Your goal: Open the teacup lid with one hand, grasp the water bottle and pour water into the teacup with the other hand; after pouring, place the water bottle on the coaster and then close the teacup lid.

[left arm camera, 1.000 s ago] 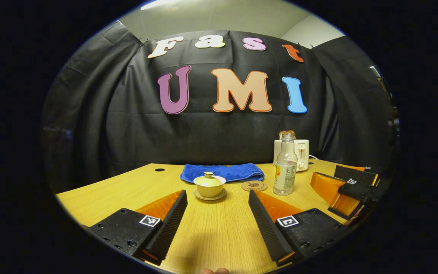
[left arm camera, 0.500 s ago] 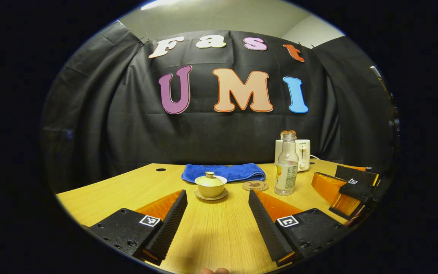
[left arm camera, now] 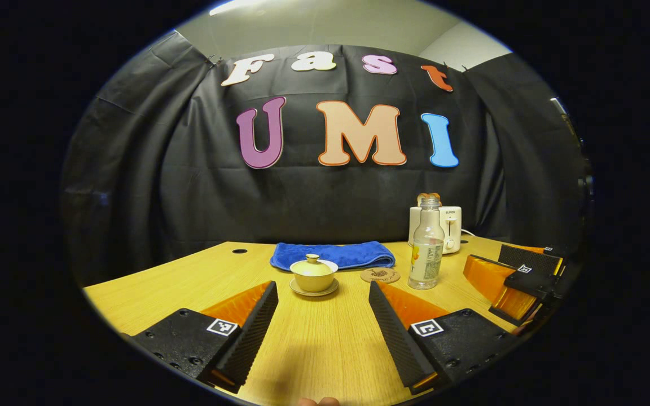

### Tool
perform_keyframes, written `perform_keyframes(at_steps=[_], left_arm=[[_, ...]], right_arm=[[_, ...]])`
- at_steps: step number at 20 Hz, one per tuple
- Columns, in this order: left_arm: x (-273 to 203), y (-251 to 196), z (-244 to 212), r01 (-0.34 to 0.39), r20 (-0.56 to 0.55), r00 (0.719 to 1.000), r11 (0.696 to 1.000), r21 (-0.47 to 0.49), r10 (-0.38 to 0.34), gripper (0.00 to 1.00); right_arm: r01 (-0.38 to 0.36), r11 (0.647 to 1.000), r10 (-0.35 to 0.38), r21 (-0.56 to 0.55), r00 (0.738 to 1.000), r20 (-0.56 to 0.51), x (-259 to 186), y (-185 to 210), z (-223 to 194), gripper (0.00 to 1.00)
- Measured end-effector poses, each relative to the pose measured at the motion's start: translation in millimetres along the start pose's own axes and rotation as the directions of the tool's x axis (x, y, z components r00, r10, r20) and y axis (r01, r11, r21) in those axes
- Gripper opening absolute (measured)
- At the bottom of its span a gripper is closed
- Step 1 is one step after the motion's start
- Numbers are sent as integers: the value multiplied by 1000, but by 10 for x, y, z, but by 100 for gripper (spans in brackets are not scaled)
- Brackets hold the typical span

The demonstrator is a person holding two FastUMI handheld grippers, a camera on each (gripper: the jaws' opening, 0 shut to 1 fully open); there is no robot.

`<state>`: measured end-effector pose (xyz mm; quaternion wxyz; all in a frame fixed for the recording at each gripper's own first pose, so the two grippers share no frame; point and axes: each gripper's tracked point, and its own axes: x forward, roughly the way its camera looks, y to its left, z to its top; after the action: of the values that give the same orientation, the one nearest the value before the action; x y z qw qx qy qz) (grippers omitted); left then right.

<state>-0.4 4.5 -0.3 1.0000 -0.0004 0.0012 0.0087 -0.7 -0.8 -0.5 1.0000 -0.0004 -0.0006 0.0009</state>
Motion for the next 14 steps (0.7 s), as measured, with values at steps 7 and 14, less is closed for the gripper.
perform_keyframes(at_steps=[7, 14], left_arm=[[146, 11, -5, -12, 2, 1000, 1000, 0, 12, 95], [720, 19, -21, -25, -3, 1000, 1000, 6, 25, 95]], right_arm=[[-6, 1000, 6, 1, 1000, -1, 1, 0, -2, 92], [-28, 1000, 28, 0, 1000, -3, 88, -76, -3, 95]])
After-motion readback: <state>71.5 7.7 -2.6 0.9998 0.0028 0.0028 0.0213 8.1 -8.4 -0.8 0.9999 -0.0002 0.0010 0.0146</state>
